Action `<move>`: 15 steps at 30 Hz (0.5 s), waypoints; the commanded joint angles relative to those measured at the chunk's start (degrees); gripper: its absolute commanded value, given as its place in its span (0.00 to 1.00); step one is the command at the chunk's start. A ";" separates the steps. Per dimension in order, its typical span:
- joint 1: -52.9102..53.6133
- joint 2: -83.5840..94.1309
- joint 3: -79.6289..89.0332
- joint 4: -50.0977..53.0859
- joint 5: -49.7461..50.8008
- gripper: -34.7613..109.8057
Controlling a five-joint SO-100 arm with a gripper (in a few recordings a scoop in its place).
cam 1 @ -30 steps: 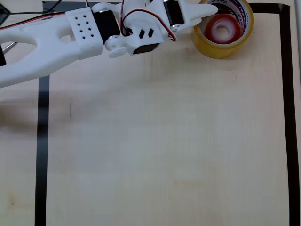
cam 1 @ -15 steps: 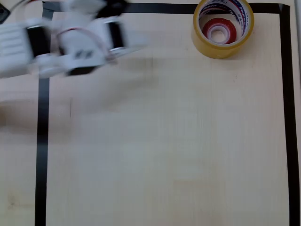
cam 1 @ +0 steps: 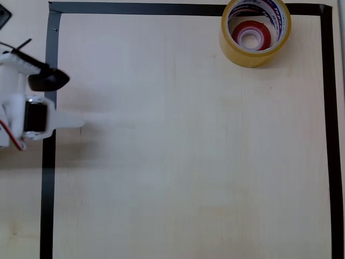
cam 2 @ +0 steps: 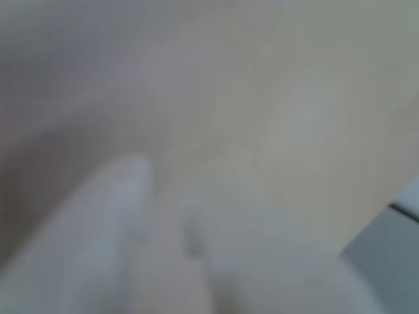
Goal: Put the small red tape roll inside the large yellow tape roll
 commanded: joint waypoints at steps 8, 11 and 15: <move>3.08 22.76 7.12 11.51 -0.35 0.24; 3.16 22.76 7.03 11.87 -0.35 0.24; 3.16 22.76 7.03 11.95 -0.35 0.24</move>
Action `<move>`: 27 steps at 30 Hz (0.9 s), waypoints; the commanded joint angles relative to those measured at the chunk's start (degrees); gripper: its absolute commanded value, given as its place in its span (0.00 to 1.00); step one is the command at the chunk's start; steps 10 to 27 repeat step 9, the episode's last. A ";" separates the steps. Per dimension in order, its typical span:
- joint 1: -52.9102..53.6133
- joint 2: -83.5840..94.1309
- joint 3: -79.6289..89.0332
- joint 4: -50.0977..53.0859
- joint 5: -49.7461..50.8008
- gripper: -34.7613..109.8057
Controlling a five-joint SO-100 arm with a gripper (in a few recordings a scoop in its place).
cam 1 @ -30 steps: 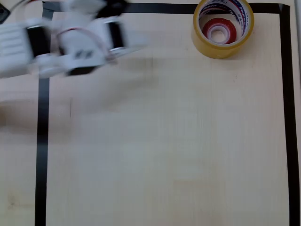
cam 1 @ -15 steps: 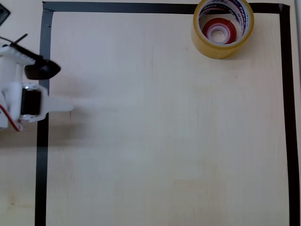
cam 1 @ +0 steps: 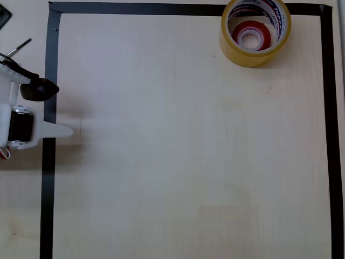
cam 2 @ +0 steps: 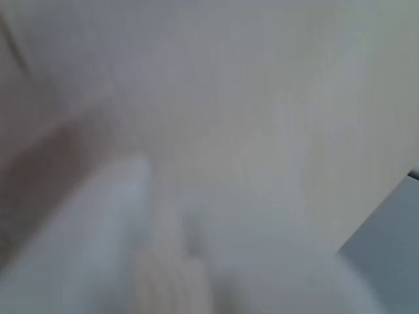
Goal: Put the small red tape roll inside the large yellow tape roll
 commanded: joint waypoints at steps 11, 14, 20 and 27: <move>0.35 0.79 -1.14 0.44 -0.09 0.24; 0.35 0.79 -1.14 0.44 -0.09 0.24; 0.35 0.79 -1.14 0.44 -0.09 0.24; 0.35 0.79 -1.14 0.44 -0.09 0.24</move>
